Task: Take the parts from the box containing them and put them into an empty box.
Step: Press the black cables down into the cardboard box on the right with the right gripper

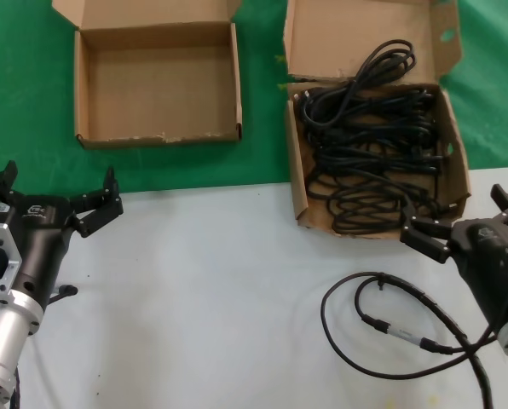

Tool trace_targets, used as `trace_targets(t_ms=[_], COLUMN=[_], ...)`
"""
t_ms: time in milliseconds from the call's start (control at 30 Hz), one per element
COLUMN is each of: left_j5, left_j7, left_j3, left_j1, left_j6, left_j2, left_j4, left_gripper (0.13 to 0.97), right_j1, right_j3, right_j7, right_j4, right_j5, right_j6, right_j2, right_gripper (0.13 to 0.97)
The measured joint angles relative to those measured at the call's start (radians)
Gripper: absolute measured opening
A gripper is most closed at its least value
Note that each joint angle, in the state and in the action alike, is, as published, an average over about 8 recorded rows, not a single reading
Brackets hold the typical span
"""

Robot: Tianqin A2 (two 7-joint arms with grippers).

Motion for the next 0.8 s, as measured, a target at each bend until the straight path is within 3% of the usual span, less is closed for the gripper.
trace_targets(t_ms=[367, 533, 800], left_j5=[0.0, 0.0, 0.0], left_j7=[0.0, 0.0, 0.0], left_j3=[0.0, 0.0, 0.0], left_j1=[0.0, 0.0, 0.0], left_j6=[0.0, 0.0, 0.0], left_j2=[0.0, 0.0, 0.0], left_j4=[0.0, 0.0, 0.0], left_gripper=[0.94, 0.884, 0.83], right_j1=[0.0, 0.001, 0.024], right_j3=[0.0, -0.02, -0.138], right_j7=[0.0, 0.003, -0.02], right_j4=[0.0, 0.005, 0.061], right_j5=[0.0, 0.009, 0.03], right_j6=[0.0, 0.01, 0.035], right_j2=[0.0, 0.02, 0.181], right_gripper=[0.966, 0.966, 0.966])
